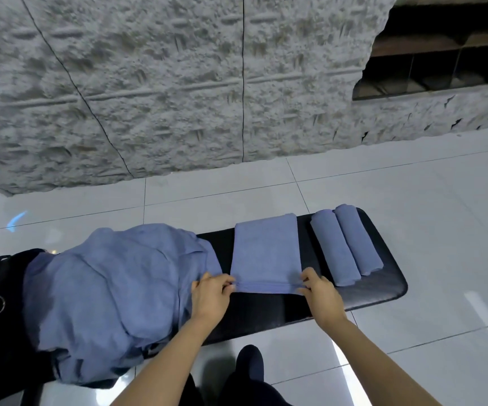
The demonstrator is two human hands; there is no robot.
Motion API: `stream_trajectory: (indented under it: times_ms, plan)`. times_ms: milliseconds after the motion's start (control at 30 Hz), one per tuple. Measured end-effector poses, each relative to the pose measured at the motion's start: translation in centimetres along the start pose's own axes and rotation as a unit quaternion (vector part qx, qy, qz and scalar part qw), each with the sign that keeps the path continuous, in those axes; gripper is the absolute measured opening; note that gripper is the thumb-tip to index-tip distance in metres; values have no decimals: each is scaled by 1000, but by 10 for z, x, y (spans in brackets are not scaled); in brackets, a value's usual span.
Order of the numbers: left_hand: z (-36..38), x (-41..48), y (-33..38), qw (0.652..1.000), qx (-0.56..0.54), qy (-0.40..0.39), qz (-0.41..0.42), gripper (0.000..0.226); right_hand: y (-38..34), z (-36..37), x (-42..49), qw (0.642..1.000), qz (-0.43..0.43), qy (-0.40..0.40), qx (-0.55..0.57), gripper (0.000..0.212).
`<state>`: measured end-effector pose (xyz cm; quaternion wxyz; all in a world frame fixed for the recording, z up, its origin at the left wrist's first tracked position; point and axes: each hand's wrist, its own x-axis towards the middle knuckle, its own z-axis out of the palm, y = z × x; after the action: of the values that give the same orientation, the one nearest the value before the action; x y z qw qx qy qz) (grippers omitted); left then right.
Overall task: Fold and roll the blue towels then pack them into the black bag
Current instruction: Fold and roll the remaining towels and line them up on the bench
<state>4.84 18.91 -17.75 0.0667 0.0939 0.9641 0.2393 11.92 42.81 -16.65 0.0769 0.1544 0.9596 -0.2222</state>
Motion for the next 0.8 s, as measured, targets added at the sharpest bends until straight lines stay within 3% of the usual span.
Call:
stream_trajectory:
  times_ms: [167,233,333,433,567,633,800]
  plan:
    - [-4,18,13,992,-13,-55,-117,8,-6,-6,17,998,31,-49,20,10]
    - [-3,24,16,993,-5,-51,-109,10,-11,-7,21,997,53,-49,8,9]
    - [0,24,20,997,73,-23,2,17,-17,0,22,997,-14,48,-67,22]
    - [9,19,9,964,197,-20,175,39,-10,10,15,978,-137,47,-154,50]
    - [14,9,-11,933,210,-8,291,35,6,16,8,950,-235,69,-192,39]
    - [12,6,-14,928,215,-17,305,34,10,17,8,946,-247,70,-200,35]
    - [8,16,-4,946,209,-30,245,50,3,15,14,963,-197,71,-167,50]
